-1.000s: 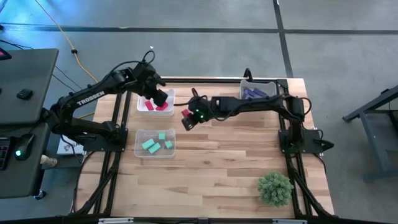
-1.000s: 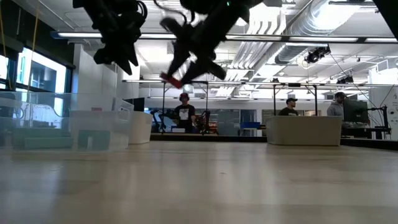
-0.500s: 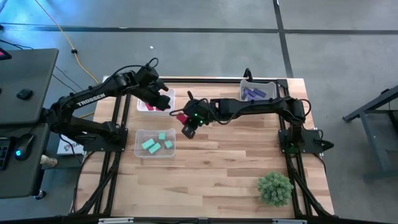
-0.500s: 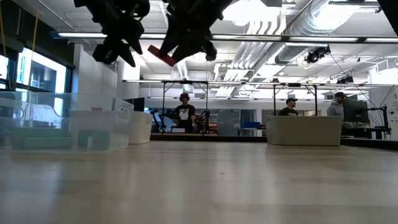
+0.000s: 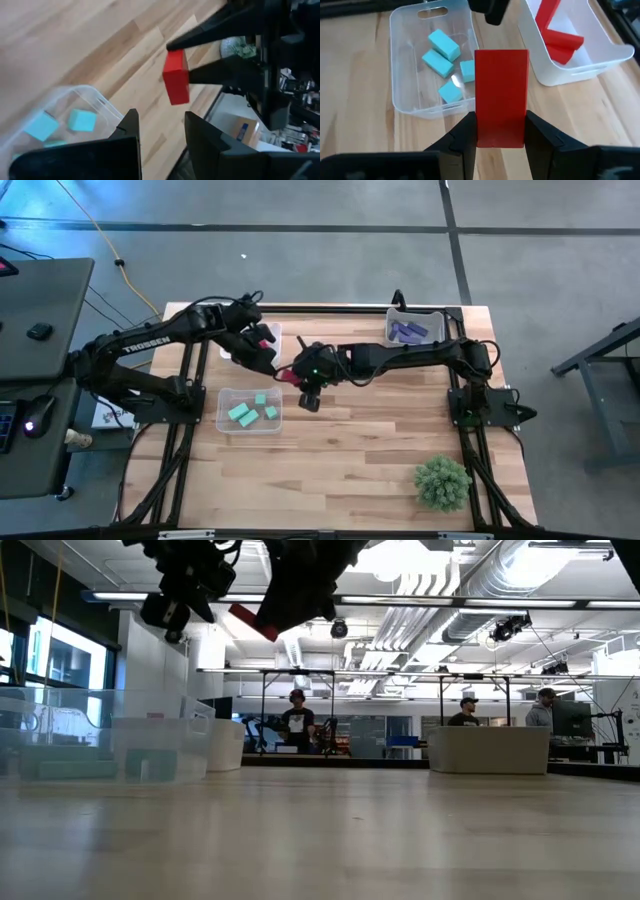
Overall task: Sort & place blocks by color
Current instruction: Put the red block into the white bin
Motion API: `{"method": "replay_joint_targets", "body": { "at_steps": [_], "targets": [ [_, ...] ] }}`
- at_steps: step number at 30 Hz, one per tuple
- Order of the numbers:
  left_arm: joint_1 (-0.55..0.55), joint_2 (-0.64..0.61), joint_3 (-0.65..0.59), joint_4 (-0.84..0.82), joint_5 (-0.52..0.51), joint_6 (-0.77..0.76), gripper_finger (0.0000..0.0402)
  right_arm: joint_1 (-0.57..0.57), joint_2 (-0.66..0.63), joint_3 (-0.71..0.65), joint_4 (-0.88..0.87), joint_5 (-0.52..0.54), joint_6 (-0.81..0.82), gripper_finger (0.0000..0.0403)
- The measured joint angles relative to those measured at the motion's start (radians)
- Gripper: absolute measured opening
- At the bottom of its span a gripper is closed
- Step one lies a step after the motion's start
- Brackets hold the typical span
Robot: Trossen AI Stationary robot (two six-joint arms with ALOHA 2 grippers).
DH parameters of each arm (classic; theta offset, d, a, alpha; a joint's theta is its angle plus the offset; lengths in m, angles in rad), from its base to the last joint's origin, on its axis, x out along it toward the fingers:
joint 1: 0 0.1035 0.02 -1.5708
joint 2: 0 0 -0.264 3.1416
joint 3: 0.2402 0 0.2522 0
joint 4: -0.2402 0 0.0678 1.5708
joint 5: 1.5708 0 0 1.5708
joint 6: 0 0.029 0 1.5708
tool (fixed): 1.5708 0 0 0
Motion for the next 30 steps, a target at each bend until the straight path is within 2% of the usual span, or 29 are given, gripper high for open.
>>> {"method": "replay_joint_targets", "body": {
  "at_steps": [9, 16, 24, 30],
  "targets": [
    [-0.06, 0.0, 0.0, 0.06, 0.002, -0.16, 0.0072, 0.021, 0.0, 0.0, 0.001, -0.009, -0.192, 0.0107],
    [-0.091, 0.0, 0.0, 0.144, 0.015, -0.304, 0.0072, 0.033, 0.0, 0.0, 0.027, 0.038, -0.277, 0.0107],
    [-0.097, 0.0, 0.0, 0.144, 0.019, -0.312, 0.0072, 0.057, 0.0, 0.0, 0.036, 0.081, -0.284, 0.0107],
    [-0.097, 0.0, 0.0, 0.148, 0.01, -0.309, 0.0072, 0.062, 0.0, 0.001, -0.011, 0.088, -0.221, 0.0107]
  ]
}}
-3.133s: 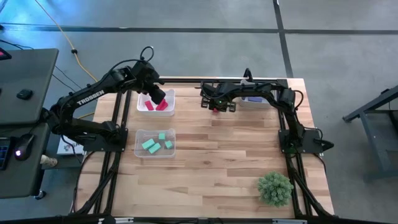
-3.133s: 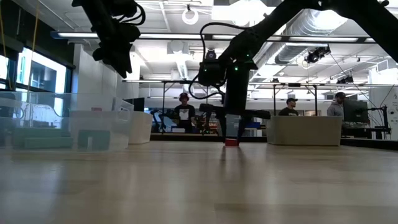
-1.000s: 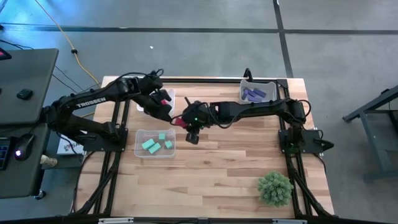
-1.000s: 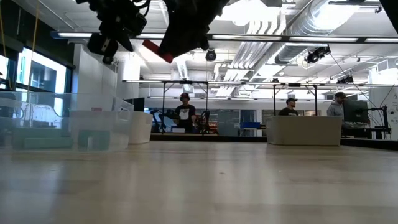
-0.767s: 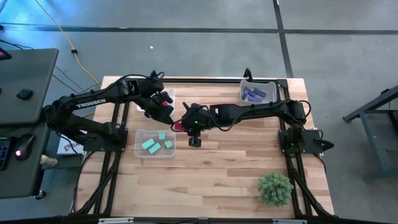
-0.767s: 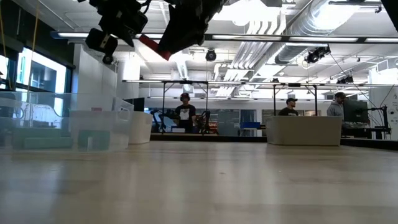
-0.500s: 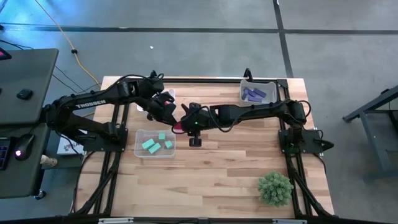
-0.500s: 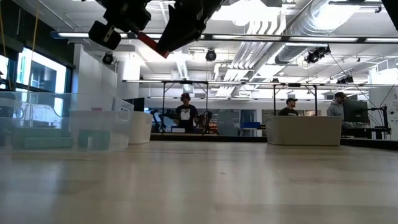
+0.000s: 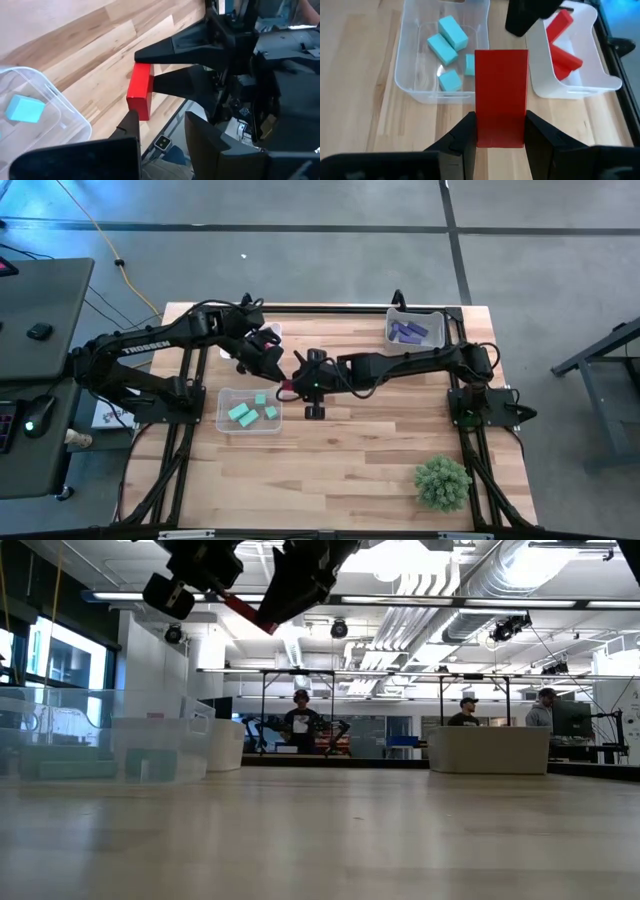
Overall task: Sort & place blocks by color
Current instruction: Put the red block into the white bin
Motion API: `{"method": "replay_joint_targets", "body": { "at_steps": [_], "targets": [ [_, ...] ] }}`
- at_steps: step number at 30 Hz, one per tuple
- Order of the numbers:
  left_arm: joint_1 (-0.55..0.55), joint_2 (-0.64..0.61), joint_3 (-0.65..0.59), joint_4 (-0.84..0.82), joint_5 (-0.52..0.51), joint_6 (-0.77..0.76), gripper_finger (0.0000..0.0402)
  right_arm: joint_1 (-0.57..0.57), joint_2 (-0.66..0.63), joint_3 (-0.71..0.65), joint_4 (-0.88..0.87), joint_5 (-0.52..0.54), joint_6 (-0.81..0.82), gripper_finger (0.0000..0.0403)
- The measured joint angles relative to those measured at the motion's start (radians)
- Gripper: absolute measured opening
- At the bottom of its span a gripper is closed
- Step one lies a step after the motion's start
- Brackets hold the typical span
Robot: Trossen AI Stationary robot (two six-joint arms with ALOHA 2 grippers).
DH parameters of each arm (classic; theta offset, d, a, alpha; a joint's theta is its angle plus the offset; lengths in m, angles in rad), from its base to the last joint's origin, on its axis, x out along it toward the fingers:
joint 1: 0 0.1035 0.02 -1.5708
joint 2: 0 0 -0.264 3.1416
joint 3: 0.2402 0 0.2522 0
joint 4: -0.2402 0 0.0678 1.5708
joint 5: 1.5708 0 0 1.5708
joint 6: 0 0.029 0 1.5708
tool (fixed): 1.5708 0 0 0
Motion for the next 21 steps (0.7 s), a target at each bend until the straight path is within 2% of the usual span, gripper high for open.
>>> {"method": "replay_joint_targets", "body": {
  "at_steps": [9, 14, 21],
  "targets": [
    [0.0, 0.0, 0.0, -0.002, -0.018, 0.006, 0.0072, 0.033, 0.0, 0.0, 0.015, 0.044, 0.024, 0.0107],
    [0.0, 0.0, 0.0, -0.003, -0.019, 0.008, 0.0072, 0.052, -0.001, 0.0, 0.036, 0.123, 0.011, 0.0107],
    [0.0, 0.011, -0.001, -0.015, -0.019, 0.027, 0.0072, 0.053, -0.002, 0.0, 0.084, 0.143, -0.022, 0.0107]
  ]
}}
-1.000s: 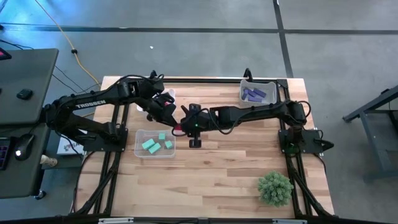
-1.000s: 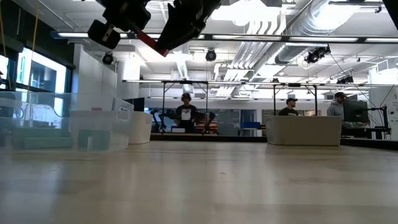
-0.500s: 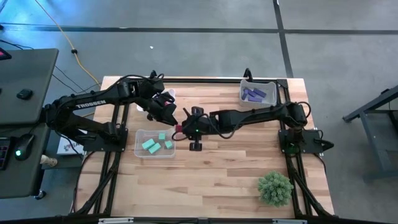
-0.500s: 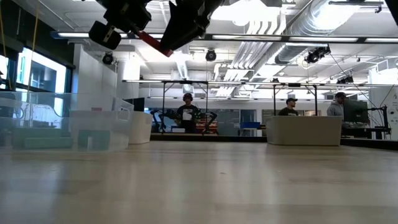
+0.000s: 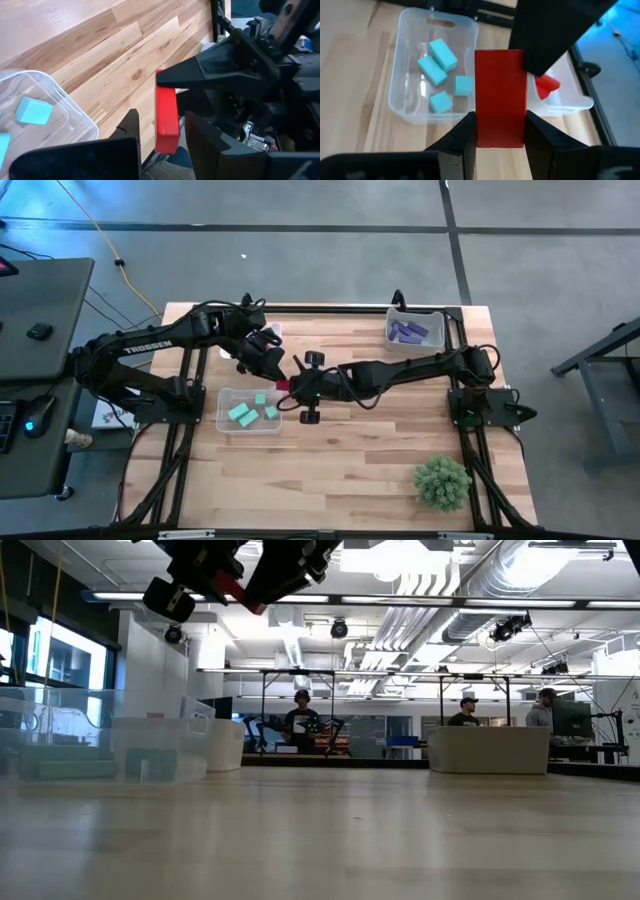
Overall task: Sort & place blocks by color
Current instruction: Put the red block into the white bin
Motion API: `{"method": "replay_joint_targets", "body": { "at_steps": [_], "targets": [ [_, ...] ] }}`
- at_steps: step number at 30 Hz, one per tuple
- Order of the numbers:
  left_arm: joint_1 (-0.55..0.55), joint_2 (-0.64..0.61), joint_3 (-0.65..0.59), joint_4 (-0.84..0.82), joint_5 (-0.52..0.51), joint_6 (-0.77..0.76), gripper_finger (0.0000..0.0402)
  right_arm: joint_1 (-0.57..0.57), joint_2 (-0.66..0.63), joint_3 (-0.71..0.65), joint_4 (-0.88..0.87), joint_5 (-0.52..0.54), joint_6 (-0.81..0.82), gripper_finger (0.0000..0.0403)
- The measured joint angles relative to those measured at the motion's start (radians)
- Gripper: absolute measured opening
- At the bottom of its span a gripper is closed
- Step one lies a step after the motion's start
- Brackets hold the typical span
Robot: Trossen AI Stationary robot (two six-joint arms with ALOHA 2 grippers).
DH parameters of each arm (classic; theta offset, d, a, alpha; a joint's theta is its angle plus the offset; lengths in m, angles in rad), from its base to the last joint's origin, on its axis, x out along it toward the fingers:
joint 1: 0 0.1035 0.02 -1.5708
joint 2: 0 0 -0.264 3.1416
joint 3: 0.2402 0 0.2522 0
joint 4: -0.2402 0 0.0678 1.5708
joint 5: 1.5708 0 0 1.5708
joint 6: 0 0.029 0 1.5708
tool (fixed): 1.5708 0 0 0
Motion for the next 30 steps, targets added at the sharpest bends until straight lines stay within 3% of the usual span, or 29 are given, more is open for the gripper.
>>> {"method": "replay_joint_targets", "body": {
  "at_steps": [10, 23, 30],
  "targets": [
    [-0.01, 0.036, 0.0, 0.005, 0.001, 0.027, 0.0069, -0.022, -0.001, 0.0, 0.034, 0.001, -0.026, 0.0107],
    [-0.01, 0.044, 0.001, 0.011, 0.004, 0.101, 0.0007, -0.027, -0.002, 0.0, 0.04, -0.013, -0.023, 0.0107],
    [-0.025, 0.044, 0.001, 0.009, -0.025, 0.176, 0.0002, -0.027, -0.002, -0.001, 0.035, -0.01, -0.023, 0.0107]
  ]
}}
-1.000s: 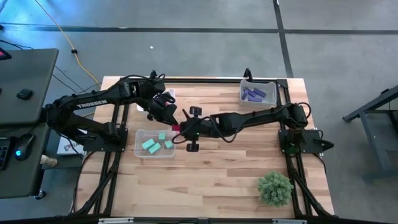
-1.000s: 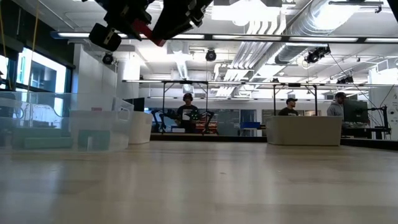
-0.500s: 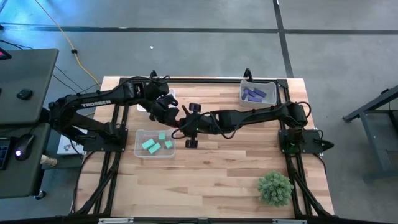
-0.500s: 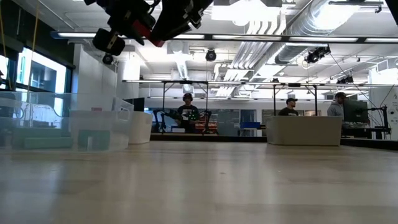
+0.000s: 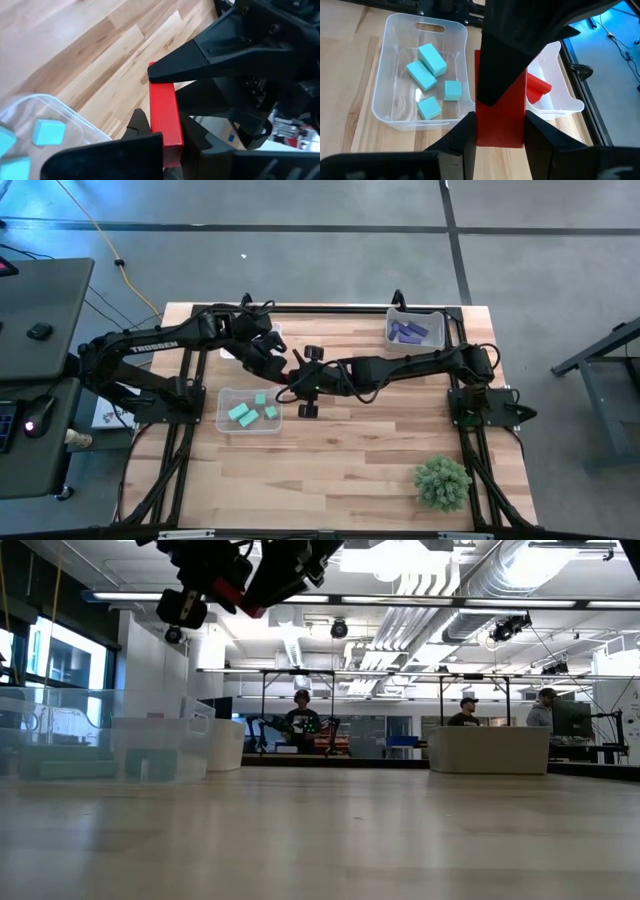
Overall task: Sort & place blocks by color
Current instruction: Put the red block into the white bin
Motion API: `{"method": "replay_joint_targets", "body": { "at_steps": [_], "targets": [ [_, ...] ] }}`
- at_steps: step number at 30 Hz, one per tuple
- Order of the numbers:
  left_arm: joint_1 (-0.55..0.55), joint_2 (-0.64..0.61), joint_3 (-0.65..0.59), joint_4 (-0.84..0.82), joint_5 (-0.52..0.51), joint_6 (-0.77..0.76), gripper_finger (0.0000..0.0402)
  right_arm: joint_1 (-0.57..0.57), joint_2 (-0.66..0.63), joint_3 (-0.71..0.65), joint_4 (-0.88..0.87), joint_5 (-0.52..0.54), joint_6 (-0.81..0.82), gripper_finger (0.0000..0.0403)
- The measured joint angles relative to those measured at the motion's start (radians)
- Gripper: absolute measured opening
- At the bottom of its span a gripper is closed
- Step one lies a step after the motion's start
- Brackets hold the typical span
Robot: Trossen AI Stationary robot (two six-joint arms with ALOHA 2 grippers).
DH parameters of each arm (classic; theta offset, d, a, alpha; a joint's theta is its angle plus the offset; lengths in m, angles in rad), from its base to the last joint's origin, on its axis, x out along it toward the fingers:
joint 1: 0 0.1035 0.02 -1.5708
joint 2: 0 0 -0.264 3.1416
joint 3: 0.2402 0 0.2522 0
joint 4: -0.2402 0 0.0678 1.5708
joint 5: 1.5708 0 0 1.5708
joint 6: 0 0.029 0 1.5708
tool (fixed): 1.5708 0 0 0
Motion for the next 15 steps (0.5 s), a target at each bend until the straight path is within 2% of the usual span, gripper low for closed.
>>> {"method": "replay_joint_targets", "body": {
  "at_steps": [2, 8, 15],
  "targets": [
    [-0.009, 0.0, 0.0, 0.001, -0.025, 0.02, 0.0001, 0.0, 0.0, 0.0, -0.002, 0.002, 0.002, 0.0118],
    [-0.014, 0.001, -0.001, -0.01, -0.076, 0.099, 0.0, 0.0, -0.001, -0.001, -0.004, 0.034, 0.063, 0.0187],
    [0.001, 0.0, -0.001, -0.035, -0.165, 0.199, 0.0, 0.0, -0.001, -0.001, -0.029, 0.06, 0.142, 0.0203]
  ]
}}
